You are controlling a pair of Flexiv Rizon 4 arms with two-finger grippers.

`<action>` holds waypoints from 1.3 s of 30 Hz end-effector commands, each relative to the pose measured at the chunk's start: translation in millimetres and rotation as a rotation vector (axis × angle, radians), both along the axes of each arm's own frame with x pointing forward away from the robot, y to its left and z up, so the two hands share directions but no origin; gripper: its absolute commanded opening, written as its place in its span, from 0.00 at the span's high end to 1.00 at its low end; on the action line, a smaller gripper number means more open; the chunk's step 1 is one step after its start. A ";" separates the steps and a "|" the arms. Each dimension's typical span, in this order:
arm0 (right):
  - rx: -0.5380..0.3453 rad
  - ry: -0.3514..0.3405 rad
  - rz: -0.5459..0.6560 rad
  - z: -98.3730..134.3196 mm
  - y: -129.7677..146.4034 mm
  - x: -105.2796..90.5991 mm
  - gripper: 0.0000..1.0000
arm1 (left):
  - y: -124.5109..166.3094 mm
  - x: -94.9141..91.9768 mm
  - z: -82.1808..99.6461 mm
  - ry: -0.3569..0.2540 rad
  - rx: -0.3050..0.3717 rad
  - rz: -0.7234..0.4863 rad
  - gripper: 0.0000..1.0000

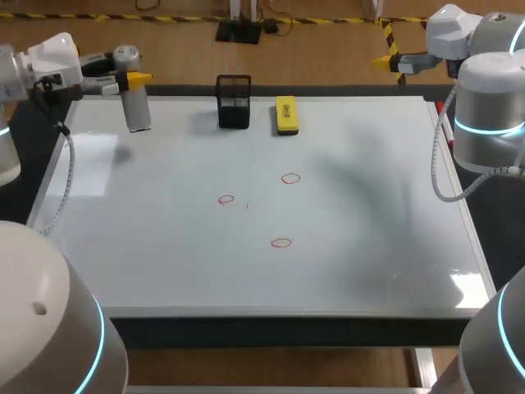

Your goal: Pick up the inspection probe, press it on each red-marked spot on the whiteboard one by one, put down the probe, pick up the eraser, and wipe off all the red marks.

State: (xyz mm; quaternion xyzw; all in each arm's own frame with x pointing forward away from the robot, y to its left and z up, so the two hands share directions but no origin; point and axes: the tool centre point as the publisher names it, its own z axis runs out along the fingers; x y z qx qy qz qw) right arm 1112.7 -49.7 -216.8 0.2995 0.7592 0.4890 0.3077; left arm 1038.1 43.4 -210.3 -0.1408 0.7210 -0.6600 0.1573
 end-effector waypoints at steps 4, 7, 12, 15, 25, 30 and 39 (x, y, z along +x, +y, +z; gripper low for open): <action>-0.081 0.082 0.177 -7.3 10.0 14.5 0.00 | -0.2 -1.0 0.8 -0.001 0.000 0.003 1.00; -0.136 0.129 0.300 -12.4 19.0 22.6 0.00 | -0.2 -1.0 0.8 -0.001 0.000 0.003 1.00; -0.330 0.229 0.529 -19.7 38.7 32.0 0.00 | -0.2 -1.0 0.8 -0.001 0.000 0.003 1.00; -0.463 0.273 0.665 -23.9 49.4 35.9 0.00 | -0.2 -1.0 0.8 -0.001 0.000 0.003 1.00; -1.033 0.374 1.079 -40.6 83.9 43.7 0.00 | -0.2 -1.0 0.8 -0.001 0.000 0.003 1.00; -1.301 0.370 1.242 -50.2 99.8 46.3 0.00 | -0.2 -1.0 0.8 -0.001 0.000 0.003 1.00; -1.624 0.302 1.358 -60.1 123.7 43.5 0.00 | -0.2 -1.0 0.8 -0.001 0.000 0.003 1.00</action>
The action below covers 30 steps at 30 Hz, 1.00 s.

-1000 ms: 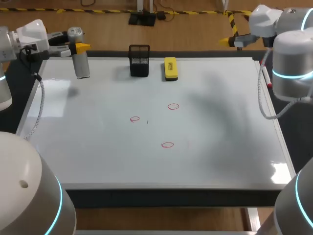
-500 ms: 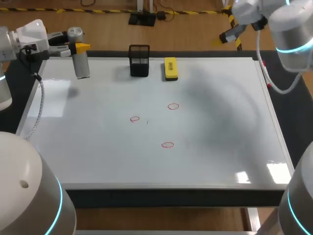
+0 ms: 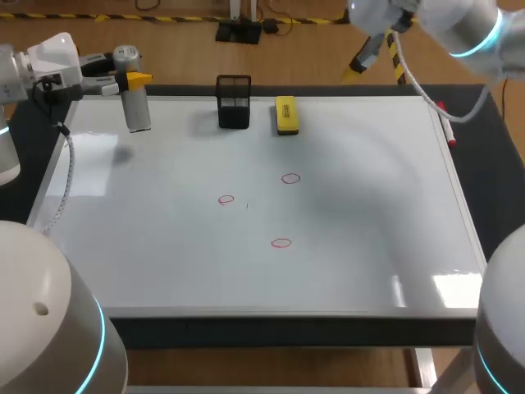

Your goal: Pick up the inspection probe, press it on each red-marked spot on the whiteboard one by one, put down the probe, pick up the eraser, and wipe off all the red marks.

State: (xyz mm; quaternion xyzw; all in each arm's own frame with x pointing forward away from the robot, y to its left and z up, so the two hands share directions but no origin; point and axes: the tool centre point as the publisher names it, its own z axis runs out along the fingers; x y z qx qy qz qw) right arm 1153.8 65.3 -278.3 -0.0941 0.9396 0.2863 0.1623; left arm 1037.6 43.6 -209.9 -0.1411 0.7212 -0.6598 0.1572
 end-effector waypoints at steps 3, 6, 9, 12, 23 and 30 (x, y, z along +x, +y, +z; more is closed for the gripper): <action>-0.971 0.001 0.562 4.4 12.0 -0.7 0.00 | -0.4 -0.5 0.4 -0.002 -0.001 0.003 1.00; -0.971 0.001 0.562 4.4 12.0 -0.7 0.00 | -0.4 -0.5 0.4 -0.002 -0.001 0.003 1.00; -0.971 0.001 0.562 4.4 12.0 -0.7 0.00 | -0.4 -0.5 0.4 -0.002 -0.001 0.003 1.00; -0.971 0.001 0.562 4.4 12.0 -0.7 0.00 | -0.4 -0.5 0.4 -0.002 -0.001 0.003 1.00; -0.971 0.001 0.562 4.4 12.0 -0.7 0.00 | -0.4 -0.5 0.4 -0.002 -0.001 0.003 1.00; -0.988 -0.046 0.703 -10.3 25.9 -5.6 0.00 | -0.4 -0.5 0.4 -0.002 -0.001 0.003 1.00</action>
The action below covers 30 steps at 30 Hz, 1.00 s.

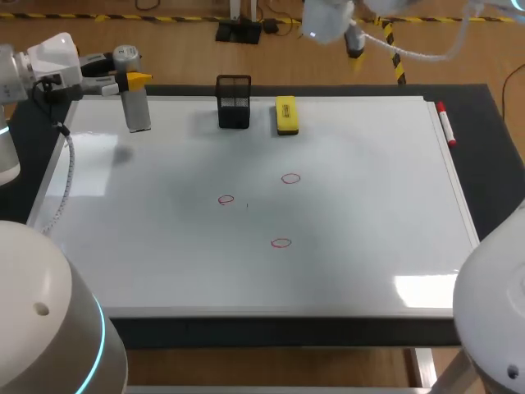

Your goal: Pick up the inspection probe, press it on each red-marked spot on the whiteboard one by one, put down the probe, pick up the eraser, and wipe off all the red marks.

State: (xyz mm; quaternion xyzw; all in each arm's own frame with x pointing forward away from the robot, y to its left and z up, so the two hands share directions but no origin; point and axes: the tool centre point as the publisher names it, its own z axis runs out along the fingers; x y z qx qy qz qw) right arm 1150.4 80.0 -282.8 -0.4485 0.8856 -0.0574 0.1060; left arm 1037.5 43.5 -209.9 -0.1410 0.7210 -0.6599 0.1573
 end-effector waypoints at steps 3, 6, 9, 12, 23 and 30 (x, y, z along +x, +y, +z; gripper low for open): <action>-0.265 0.084 0.100 -13.3 17.1 -2.0 0.00 | -0.3 -0.3 0.4 -0.002 0.000 0.002 1.00; -0.255 0.102 0.153 -23.8 22.3 -6.4 0.00 | -0.3 -0.3 0.4 -0.002 0.000 0.002 1.00; -0.233 0.125 0.203 -34.8 25.3 -8.2 0.00 | -0.3 -0.3 0.4 -0.002 0.000 0.002 1.00; -0.196 0.139 0.232 -43.0 25.5 -8.3 0.00 | -0.3 -0.3 0.4 -0.002 0.000 0.002 1.00; -0.133 0.151 0.431 -73.8 39.8 -14.8 0.00 | -0.3 -0.3 0.4 -0.002 0.000 0.002 1.00; -0.135 0.140 0.539 -86.5 51.5 -19.2 0.00 | -0.3 -0.3 0.4 -0.002 0.000 0.002 1.00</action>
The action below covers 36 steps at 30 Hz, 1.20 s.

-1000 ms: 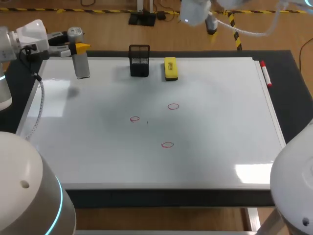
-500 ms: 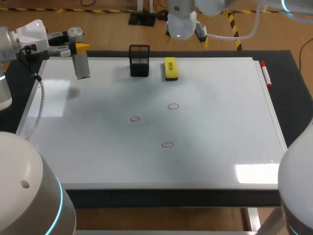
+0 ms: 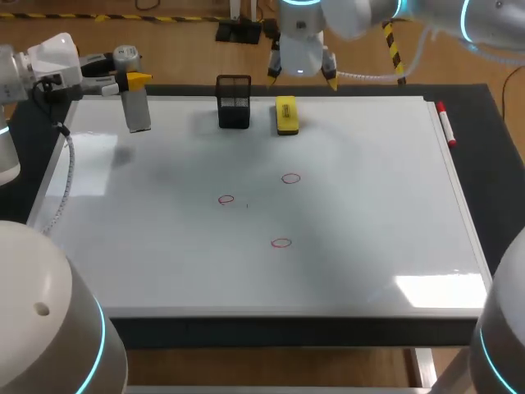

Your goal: Pick up the inspection probe, press it on each red-marked spot on the whiteboard one by one, put down the probe, pick up the eraser, and wipe off all the red marks.

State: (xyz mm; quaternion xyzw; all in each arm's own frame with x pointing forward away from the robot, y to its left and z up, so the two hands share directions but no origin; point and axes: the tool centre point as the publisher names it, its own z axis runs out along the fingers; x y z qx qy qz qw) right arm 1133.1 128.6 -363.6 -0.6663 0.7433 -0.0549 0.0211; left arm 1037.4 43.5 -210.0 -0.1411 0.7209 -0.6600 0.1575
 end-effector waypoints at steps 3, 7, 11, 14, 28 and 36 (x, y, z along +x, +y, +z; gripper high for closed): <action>0.002 -0.002 0.083 -11.9 9.8 -5.4 0.00 | -0.3 -0.3 0.6 -0.001 0.000 0.002 1.00; 0.033 0.018 0.107 -21.9 13.6 -8.3 0.00 | -0.3 -0.3 0.6 -0.001 0.000 0.002 1.00; 0.037 0.051 0.107 -31.2 16.2 -10.7 0.00 | -0.3 -0.3 0.6 -0.001 0.000 0.002 1.00; 0.057 0.072 0.102 -36.7 17.0 -12.2 0.00 | -0.3 -0.3 0.6 -0.001 0.000 0.002 1.00; 0.053 0.133 0.111 -52.6 24.0 -19.4 0.00 | -0.3 -0.3 0.6 -0.001 0.000 0.002 1.00; 0.043 0.146 0.111 -58.2 24.5 -22.1 0.00 | -0.3 -0.3 0.6 -0.001 0.000 0.002 1.00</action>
